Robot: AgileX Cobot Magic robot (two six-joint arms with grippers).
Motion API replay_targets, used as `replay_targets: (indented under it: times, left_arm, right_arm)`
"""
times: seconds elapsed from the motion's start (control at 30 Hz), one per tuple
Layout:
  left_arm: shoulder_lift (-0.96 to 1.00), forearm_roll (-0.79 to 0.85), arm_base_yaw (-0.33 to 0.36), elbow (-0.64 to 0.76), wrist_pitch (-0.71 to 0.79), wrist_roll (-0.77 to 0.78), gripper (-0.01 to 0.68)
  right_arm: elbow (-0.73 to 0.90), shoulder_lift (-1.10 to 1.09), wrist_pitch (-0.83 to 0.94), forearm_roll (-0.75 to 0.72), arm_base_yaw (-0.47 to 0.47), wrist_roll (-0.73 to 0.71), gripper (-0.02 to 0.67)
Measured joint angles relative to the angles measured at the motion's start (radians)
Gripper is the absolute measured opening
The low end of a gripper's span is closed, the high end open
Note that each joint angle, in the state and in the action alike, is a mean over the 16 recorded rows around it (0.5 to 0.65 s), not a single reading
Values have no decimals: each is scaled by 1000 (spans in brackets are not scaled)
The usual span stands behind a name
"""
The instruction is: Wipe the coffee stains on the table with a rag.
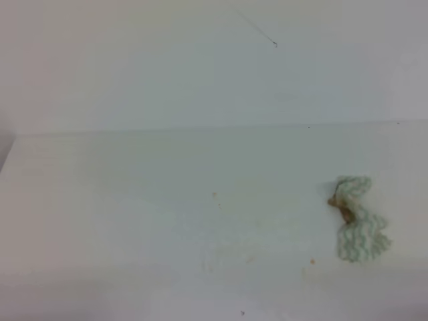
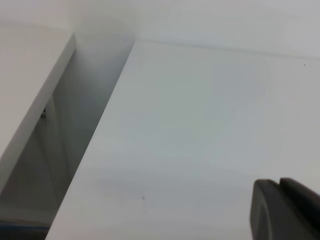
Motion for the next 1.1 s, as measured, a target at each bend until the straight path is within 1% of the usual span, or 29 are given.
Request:
replay_targets:
  times: [1.1]
  left_arm:
    - [0,0,0,0,0,0,1]
  right_arm:
    - [0,0,-3,0,0,-2,1]
